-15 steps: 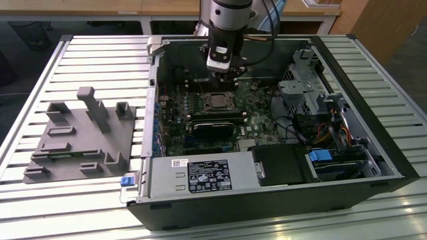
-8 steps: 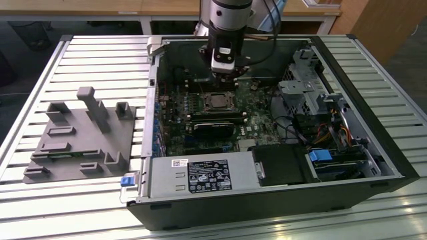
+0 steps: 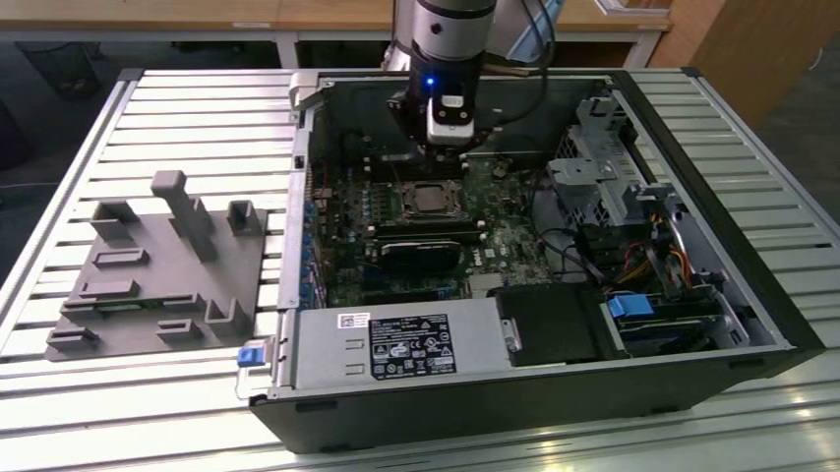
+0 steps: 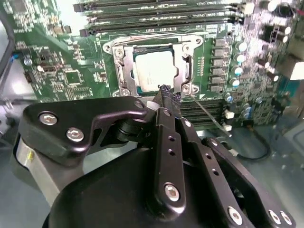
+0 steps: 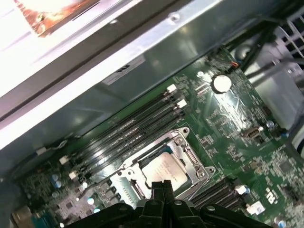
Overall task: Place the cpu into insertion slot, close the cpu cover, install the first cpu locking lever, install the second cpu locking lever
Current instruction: 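Install the first cpu locking lever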
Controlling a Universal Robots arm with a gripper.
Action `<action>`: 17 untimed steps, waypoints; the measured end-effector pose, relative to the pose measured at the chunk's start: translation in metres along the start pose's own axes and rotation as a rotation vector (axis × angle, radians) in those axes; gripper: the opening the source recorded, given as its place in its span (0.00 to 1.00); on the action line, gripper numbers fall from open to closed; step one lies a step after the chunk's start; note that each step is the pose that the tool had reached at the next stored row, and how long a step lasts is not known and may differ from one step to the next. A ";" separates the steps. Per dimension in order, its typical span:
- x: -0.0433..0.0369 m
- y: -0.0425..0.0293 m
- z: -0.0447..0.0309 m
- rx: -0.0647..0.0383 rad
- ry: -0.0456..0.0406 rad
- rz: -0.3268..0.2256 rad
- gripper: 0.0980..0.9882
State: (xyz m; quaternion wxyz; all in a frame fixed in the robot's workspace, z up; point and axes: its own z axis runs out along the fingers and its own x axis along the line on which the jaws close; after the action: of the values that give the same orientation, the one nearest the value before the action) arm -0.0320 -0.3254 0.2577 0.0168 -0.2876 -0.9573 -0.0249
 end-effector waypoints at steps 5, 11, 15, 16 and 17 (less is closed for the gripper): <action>0.0000 0.0000 0.0003 -0.004 -0.0072 -0.067 0.03; 0.0000 0.0000 0.0007 -0.005 -0.0130 -0.159 0.03; 0.0000 0.0000 0.0012 -0.003 -0.0097 -0.232 0.03; 0.0000 0.0000 0.0013 -0.002 -0.0090 -0.250 0.03; 0.0000 0.0000 0.0014 -0.002 -0.0081 -0.268 0.03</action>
State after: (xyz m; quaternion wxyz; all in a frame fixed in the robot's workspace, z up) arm -0.0320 -0.3254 0.2563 0.0092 -0.1572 -0.9872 -0.0266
